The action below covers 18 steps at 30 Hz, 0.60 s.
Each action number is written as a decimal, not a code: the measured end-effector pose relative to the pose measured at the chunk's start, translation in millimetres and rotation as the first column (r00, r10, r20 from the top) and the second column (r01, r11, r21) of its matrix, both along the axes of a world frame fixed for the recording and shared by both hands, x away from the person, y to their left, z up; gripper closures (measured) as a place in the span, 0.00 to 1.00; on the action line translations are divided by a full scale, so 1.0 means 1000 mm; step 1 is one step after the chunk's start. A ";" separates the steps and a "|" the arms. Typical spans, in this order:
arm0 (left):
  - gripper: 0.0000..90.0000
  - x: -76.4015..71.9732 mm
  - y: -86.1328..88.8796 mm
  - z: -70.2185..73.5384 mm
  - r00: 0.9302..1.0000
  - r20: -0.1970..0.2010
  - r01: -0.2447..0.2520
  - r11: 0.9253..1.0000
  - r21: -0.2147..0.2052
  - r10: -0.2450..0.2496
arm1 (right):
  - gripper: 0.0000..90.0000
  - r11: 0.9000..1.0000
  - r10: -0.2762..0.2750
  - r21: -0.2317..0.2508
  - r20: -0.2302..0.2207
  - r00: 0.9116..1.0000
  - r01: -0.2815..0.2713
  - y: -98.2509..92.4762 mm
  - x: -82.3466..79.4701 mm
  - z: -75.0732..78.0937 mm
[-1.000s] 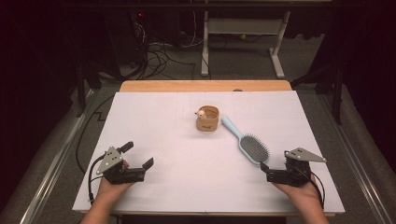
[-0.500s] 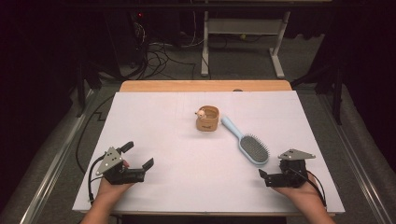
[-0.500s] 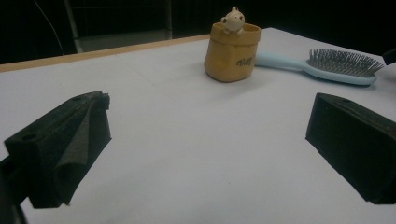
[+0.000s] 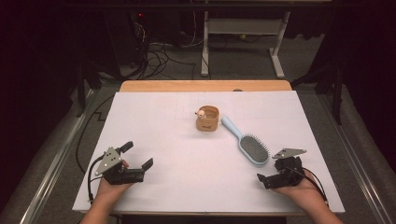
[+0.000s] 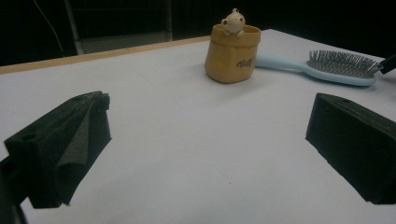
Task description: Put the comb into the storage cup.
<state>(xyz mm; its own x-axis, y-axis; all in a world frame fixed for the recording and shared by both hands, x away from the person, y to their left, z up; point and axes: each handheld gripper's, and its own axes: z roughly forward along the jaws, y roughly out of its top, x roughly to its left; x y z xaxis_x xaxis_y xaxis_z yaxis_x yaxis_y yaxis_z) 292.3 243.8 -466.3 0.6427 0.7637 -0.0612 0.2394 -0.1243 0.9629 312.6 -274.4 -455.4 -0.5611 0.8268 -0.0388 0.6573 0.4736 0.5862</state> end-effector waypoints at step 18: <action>0.01 -0.001 0.001 0.000 1.000 0.003 0.000 1.000 0.006 0.000 | 0.00 0.999 0.037 -0.005 -0.044 0.998 -0.038 0.014 0.040 0.012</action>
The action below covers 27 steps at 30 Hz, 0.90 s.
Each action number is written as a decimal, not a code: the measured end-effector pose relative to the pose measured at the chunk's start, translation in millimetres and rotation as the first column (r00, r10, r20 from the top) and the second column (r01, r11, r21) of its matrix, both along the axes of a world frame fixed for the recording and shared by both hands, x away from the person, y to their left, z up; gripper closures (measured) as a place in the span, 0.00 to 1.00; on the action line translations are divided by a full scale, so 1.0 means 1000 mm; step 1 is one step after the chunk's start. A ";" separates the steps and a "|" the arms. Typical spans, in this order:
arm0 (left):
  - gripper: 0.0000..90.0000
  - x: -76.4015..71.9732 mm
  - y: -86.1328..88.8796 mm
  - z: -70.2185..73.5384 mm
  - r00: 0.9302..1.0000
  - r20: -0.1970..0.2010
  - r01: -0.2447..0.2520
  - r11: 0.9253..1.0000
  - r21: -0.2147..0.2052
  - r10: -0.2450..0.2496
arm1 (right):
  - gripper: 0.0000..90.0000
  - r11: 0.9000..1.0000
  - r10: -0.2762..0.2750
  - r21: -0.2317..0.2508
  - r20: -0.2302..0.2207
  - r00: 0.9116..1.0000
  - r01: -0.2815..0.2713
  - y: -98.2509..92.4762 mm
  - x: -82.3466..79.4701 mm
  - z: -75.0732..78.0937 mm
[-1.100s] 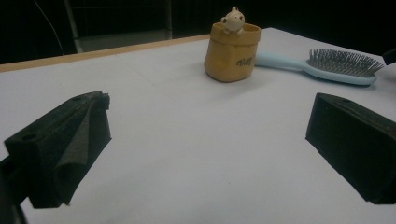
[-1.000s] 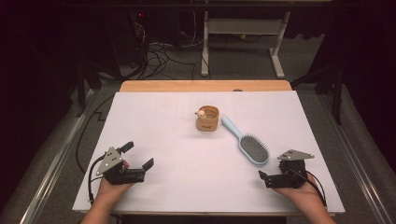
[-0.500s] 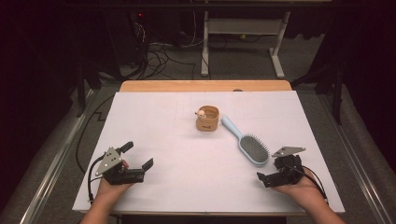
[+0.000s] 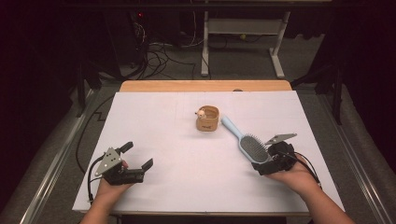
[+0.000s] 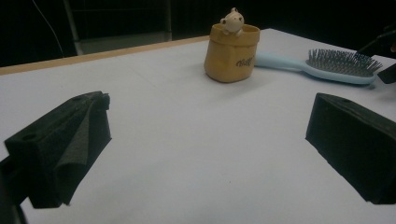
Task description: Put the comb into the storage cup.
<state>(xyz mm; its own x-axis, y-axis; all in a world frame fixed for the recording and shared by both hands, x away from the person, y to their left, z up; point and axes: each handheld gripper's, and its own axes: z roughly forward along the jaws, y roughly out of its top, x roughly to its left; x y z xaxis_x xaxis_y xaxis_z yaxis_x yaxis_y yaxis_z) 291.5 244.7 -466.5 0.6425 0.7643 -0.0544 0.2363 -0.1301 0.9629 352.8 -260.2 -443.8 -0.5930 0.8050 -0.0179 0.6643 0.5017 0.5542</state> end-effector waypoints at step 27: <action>0.01 0.001 0.001 0.000 1.000 0.002 -0.010 1.000 -0.007 0.010 | 0.05 0.997 0.045 -0.059 -0.063 0.997 -0.048 0.025 0.039 -0.001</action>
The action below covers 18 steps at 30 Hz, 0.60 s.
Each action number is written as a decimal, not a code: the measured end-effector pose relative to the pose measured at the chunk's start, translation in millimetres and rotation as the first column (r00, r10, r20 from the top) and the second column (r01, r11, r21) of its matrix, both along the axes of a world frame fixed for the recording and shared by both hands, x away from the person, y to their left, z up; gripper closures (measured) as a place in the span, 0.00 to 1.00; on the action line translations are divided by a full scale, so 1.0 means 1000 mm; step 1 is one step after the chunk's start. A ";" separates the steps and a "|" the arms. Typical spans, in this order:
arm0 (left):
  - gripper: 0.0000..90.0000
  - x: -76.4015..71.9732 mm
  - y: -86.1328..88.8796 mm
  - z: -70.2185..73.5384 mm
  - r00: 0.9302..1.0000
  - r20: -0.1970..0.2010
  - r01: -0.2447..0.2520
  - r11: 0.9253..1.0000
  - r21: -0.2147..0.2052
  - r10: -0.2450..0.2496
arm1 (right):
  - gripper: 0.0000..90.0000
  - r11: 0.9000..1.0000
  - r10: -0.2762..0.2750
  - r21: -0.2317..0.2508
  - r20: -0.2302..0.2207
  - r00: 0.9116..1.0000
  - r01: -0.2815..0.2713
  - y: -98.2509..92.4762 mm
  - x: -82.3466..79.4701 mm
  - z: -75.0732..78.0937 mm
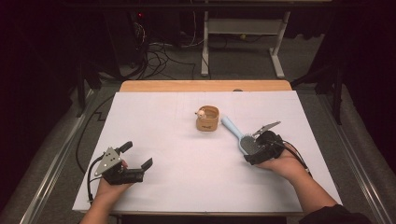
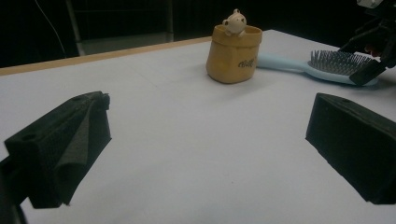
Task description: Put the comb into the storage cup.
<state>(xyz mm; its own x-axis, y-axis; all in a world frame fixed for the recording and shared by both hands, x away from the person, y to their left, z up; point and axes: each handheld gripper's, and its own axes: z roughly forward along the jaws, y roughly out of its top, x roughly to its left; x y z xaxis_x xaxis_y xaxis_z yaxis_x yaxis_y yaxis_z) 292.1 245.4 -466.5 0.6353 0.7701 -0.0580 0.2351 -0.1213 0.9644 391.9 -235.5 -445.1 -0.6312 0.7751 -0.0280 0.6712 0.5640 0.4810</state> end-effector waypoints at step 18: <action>0.01 0.000 0.001 0.000 1.000 0.003 -0.008 1.000 0.000 0.008 | 0.19 0.999 0.011 -0.037 -0.031 0.999 -0.012 0.006 0.009 -0.004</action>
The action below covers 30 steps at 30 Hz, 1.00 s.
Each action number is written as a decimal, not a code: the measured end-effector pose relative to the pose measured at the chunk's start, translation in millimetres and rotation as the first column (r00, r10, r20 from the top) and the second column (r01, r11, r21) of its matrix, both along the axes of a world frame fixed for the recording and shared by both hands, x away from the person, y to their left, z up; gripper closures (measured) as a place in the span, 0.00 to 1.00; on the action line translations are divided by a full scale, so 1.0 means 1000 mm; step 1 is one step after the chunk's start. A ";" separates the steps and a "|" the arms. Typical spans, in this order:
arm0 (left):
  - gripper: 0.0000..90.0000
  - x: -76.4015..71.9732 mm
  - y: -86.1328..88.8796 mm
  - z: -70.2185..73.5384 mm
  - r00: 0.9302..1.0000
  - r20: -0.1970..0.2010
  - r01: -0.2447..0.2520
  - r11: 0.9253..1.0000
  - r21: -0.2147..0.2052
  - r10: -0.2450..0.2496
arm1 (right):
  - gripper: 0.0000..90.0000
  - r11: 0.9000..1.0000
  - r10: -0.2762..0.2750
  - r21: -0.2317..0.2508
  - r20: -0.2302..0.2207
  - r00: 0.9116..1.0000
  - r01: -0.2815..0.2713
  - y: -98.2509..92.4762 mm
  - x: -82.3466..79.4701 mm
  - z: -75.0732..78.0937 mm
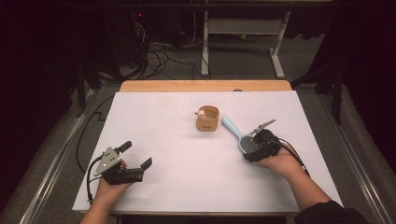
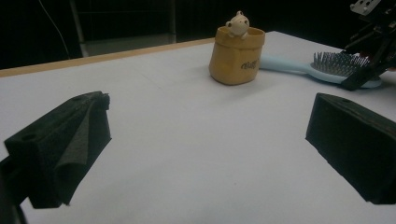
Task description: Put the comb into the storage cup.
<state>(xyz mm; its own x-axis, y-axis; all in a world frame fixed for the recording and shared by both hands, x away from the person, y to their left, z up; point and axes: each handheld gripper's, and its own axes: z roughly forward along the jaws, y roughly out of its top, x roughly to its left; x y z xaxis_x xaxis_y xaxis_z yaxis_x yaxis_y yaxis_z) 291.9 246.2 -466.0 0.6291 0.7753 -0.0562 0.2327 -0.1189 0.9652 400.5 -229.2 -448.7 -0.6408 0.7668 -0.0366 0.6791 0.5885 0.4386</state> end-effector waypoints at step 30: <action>0.00 -0.002 -0.003 0.000 1.000 0.021 -0.009 1.000 0.009 0.009 | 0.23 0.998 -0.013 -0.059 -0.066 0.998 0.009 0.008 0.007 0.005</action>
